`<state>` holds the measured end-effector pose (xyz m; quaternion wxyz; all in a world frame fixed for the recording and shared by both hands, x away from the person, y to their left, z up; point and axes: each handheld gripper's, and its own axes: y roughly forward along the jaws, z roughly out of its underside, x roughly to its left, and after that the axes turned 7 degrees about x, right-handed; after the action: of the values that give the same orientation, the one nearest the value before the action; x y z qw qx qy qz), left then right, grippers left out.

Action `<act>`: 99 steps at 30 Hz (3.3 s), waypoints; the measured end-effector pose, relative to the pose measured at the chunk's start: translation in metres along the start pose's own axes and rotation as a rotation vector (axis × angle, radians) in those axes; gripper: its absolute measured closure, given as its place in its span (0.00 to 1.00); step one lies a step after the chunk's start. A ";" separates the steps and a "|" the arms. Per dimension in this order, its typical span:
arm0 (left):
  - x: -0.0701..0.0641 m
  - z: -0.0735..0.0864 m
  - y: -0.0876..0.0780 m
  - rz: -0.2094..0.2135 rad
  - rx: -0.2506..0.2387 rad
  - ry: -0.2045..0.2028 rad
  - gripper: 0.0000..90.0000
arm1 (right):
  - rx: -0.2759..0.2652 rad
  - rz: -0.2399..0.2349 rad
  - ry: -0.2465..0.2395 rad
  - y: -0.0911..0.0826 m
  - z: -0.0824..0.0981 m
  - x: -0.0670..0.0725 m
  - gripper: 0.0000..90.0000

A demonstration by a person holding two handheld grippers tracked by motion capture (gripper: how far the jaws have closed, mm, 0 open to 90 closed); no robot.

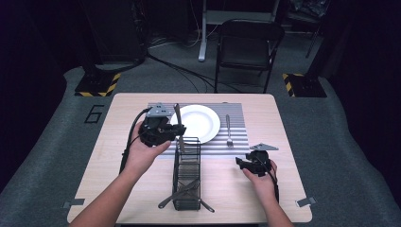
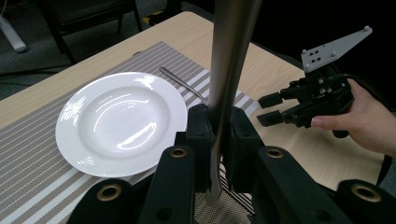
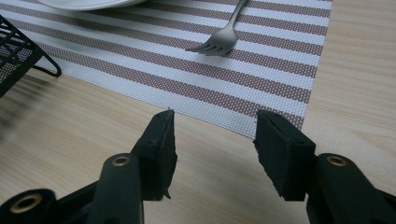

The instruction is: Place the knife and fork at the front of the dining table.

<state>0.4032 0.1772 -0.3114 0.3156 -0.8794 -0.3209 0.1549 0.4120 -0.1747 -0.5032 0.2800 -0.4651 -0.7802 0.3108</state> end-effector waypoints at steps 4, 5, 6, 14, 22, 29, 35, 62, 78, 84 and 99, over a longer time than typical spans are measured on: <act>0.003 -0.005 -0.008 -0.005 -0.004 -0.009 0.91 | 0.000 0.000 0.000 0.000 0.000 0.000 0.53; 0.003 -0.006 -0.009 -0.007 -0.005 -0.011 0.91 | 0.000 0.000 0.000 0.000 0.000 0.000 0.53; 0.004 -0.007 -0.012 -0.011 -0.002 -0.010 0.91 | 0.000 0.000 0.000 0.000 0.000 0.000 0.53; 0.009 -0.012 -0.022 -0.024 -0.002 -0.017 0.91 | 0.001 0.004 -0.007 0.000 0.000 0.000 0.53; 0.016 -0.014 -0.028 -0.047 -0.006 -0.021 0.91 | 0.000 0.004 -0.009 0.000 0.000 -0.001 0.53; 0.024 -0.014 -0.029 -0.061 -0.004 -0.036 0.91 | -0.002 0.003 -0.011 0.000 0.000 -0.001 0.53; 0.034 -0.013 -0.028 -0.081 -0.003 -0.049 0.91 | -0.002 0.002 -0.011 0.000 0.000 -0.001 0.53; 0.075 0.019 -0.011 -0.163 0.021 -0.137 0.91 | -0.001 -0.001 -0.006 0.000 0.000 -0.001 0.53; 0.096 0.052 -0.001 -0.196 0.043 -0.191 0.91 | 0.002 0.000 -0.005 0.001 0.001 0.000 0.53; 0.102 0.064 0.005 -0.209 0.058 -0.208 0.91 | 0.003 -0.004 0.000 0.001 0.001 0.000 0.53; 0.112 0.090 0.018 -0.223 0.100 -0.242 0.91 | 0.004 0.000 -0.003 0.002 0.001 0.000 0.53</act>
<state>0.4523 0.2816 -0.3984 0.3335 -0.7965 -0.4438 0.2395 0.4124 -0.1744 -0.5053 0.2799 -0.4642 -0.7799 0.3131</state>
